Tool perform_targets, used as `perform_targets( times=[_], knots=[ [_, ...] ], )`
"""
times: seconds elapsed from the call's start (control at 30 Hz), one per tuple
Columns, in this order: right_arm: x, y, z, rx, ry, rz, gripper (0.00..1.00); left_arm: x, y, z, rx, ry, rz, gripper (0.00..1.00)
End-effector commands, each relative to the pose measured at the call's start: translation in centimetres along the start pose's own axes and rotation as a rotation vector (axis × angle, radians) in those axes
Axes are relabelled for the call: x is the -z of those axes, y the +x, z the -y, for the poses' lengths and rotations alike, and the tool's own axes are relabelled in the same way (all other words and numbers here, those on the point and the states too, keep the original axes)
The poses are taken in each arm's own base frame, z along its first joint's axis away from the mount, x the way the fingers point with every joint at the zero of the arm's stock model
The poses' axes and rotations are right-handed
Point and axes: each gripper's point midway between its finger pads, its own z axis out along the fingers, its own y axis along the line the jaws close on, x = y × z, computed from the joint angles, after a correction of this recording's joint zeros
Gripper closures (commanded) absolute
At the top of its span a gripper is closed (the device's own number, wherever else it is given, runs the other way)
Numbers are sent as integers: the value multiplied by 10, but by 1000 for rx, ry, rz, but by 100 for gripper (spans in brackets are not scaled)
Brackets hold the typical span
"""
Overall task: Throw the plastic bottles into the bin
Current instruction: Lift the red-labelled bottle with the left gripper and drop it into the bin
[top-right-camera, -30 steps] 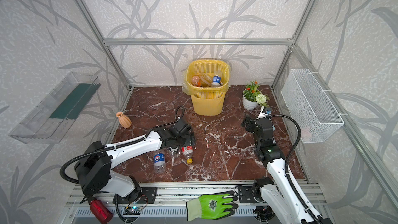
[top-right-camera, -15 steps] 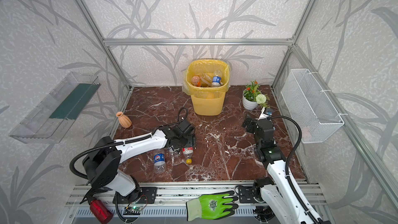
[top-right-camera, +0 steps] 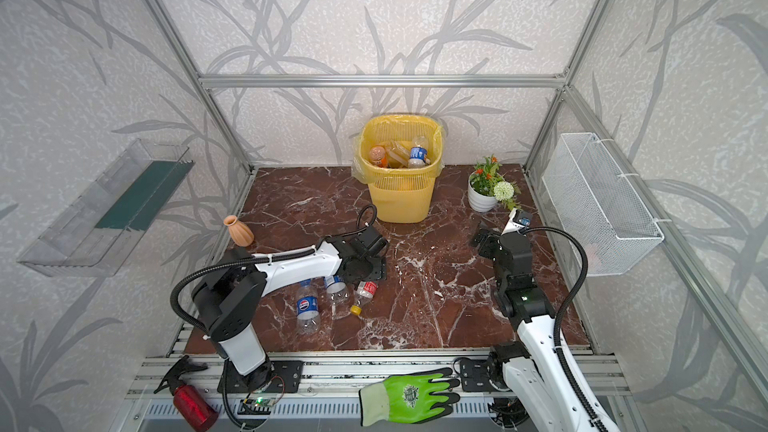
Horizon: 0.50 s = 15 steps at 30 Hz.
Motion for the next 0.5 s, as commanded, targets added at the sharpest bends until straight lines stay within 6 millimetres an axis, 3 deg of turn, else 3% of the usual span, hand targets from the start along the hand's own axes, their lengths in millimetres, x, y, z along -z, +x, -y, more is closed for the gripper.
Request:
perform_targets(
  times=[0.0, 0.13, 0.27, 0.47],
  knots=[
    [2, 5, 8, -14, 27, -5, 1, 0, 2, 1, -38, -14, -15, 24],
    [4, 6, 10, -27, 29, -1, 1, 0, 1, 1, -58, -22, -17, 28],
    [5, 5, 13, -33, 38, 1, 1, 3, -3, 6, -68, 1, -2, 40],
    [6, 5, 16, -49, 47, 7, 1, 25, -20, 22, -75, 83, 78, 50]
  ],
)
